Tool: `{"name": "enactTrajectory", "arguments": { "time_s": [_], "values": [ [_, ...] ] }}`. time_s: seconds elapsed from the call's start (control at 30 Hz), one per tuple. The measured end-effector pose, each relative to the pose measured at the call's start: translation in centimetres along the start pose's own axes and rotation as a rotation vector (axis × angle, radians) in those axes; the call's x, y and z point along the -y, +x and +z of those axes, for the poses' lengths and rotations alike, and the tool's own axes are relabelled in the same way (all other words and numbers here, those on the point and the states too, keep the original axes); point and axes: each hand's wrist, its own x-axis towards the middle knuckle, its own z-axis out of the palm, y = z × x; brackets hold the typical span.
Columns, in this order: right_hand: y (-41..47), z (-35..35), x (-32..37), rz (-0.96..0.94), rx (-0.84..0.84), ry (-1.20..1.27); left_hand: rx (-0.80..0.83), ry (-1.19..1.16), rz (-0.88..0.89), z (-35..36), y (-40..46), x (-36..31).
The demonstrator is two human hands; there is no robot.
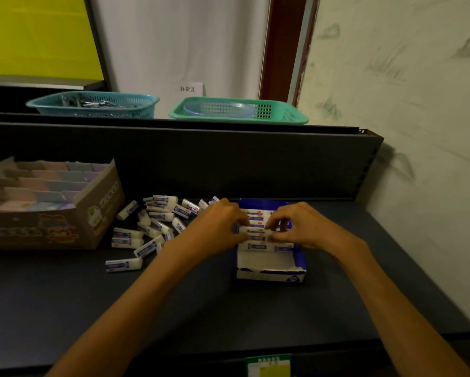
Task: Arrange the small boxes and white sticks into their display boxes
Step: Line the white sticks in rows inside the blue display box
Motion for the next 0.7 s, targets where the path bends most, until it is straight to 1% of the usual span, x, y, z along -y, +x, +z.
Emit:
{"name": "enactTrajectory", "arguments": {
  "time_s": [0.1, 0.27, 0.37, 0.5, 0.6, 0.7],
  "values": [
    [1.0, 0.1, 1.5, -0.053, -0.086, 0.007, -0.062, -0.001, -0.061, -1.6, -1.2, 1.8],
    [3.1, 1.1, 4.6, -0.12, -0.125, 0.003, -0.045, 0.044, -0.211, -4.0, -4.5, 5.9],
    [4.6, 2.0, 6.4, -0.144, -0.122, -0.009, -0.059, 0.037, -0.285, -4.7, -6.7, 7.9],
    [6.3, 3.3, 8.5, -0.163, -0.101, 0.003, -0.028, 0.036, -0.359, -5.0, -9.1, 9.6],
    [7.5, 4.4, 9.8, -0.177, -0.08, -0.011, -0.014, 0.005, -0.371, -5.1, -10.2, 10.5],
    [8.4, 5.5, 10.8, -0.19, -0.05, -0.031, 0.036, 0.004, -0.374, -5.2, -10.8, 10.7]
  ]
}}
